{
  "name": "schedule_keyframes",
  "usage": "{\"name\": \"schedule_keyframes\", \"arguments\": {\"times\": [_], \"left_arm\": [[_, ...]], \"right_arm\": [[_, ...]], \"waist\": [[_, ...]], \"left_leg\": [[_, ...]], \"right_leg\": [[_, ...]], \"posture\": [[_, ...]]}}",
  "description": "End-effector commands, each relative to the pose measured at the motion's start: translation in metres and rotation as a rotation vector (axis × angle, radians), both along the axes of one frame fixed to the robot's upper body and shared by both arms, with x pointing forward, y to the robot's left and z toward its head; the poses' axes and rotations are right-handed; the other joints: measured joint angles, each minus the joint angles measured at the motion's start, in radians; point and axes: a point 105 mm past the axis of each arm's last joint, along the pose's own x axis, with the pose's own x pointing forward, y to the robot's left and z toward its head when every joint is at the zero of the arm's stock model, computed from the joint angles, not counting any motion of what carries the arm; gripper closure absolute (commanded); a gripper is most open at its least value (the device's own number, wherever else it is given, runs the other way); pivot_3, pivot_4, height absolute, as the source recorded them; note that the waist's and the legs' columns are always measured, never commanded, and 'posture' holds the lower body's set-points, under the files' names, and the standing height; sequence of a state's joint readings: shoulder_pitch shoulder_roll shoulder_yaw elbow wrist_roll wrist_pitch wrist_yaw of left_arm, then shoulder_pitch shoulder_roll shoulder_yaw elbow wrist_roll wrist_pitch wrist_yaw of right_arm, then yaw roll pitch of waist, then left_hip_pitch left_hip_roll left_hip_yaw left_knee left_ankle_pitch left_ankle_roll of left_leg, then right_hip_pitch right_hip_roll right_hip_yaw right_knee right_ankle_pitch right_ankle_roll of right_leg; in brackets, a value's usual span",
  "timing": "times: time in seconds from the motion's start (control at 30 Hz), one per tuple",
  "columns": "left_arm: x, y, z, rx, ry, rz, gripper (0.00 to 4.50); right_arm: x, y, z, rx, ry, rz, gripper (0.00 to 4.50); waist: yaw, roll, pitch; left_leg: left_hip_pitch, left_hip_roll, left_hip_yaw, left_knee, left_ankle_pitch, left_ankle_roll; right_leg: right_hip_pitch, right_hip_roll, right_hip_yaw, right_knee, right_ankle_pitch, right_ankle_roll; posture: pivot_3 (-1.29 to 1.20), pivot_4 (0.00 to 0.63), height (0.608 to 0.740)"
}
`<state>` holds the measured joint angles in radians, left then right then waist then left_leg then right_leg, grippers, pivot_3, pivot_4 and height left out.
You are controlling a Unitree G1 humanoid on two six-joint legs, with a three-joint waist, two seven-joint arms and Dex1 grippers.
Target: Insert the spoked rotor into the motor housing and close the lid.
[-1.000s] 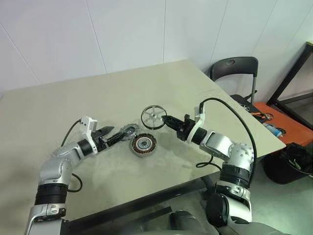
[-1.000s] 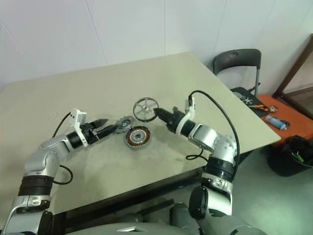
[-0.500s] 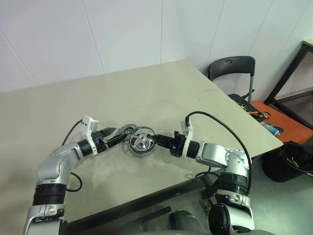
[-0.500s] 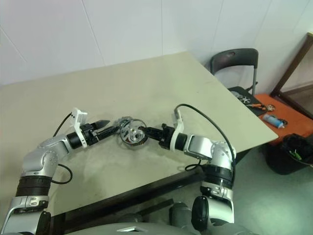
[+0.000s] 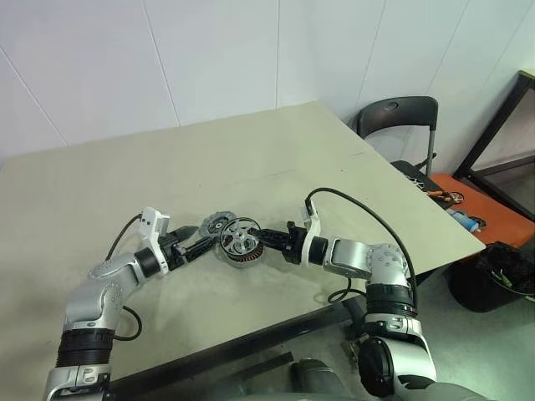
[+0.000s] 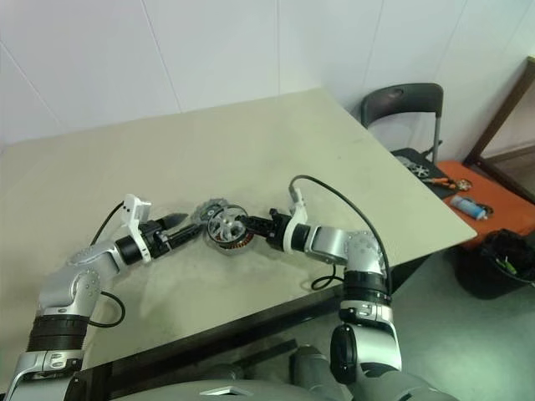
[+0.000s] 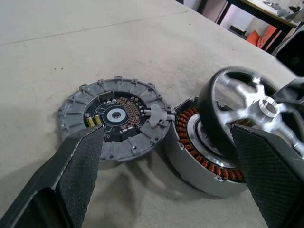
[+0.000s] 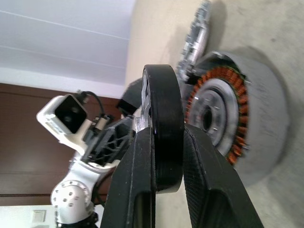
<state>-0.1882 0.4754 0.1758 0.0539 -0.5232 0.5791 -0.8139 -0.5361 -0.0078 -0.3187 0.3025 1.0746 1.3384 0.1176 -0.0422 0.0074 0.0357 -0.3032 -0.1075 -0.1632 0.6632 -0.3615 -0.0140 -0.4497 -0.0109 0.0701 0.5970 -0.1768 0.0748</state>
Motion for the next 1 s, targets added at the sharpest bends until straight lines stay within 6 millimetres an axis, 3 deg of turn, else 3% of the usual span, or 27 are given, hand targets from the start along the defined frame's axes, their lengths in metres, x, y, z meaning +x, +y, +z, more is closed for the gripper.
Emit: {"name": "schedule_keyframes", "arguments": {"times": [0.03,0.27,0.77,1.0], "left_arm": [[0.001,0.002,0.018,0.002,-0.058,0.004,0.0],[0.003,-0.001,0.023,0.003,-0.061,0.002,0.0],[0.005,0.003,0.01,0.0,-0.041,0.008,0.0],[0.005,0.007,0.004,-0.002,-0.041,0.011,0.0]], "right_arm": [[-0.003,0.008,0.005,0.022,-0.025,0.025,4.04],[0.003,0.009,-0.007,0.008,-0.002,-0.027,4.04],[0.013,0.001,0.008,0.05,-0.046,-0.051,4.04],[0.008,0.004,0.0,0.036,-0.025,-0.039,4.04]], "waist": [[0.0,0.0,0.0],[-0.001,0.0,0.0],[-0.002,0.0,0.0],[-0.001,0.0,0.0]], "left_leg": [[0.0,0.0,0.0,0.0,0.0,0.0],[0.0,0.0,0.0,0.0,0.0,0.0],[0.001,0.0,0.0,0.001,0.0,-0.001],[0.0,0.0,0.0,0.001,0.001,-0.002]], "right_leg": [[0.0,0.0,0.0,0.0,0.0,0.0],[0.0,0.0,0.0,0.001,0.0,0.0],[0.0,0.0,0.0,0.001,0.0,0.0],[0.0,0.0,0.0,0.001,0.0,0.0]], "posture": [[0.0,0.0,0.74],[0.0,0.0,0.74],[0.0,0.0,0.74],[0.0,0.0,0.74]]}}
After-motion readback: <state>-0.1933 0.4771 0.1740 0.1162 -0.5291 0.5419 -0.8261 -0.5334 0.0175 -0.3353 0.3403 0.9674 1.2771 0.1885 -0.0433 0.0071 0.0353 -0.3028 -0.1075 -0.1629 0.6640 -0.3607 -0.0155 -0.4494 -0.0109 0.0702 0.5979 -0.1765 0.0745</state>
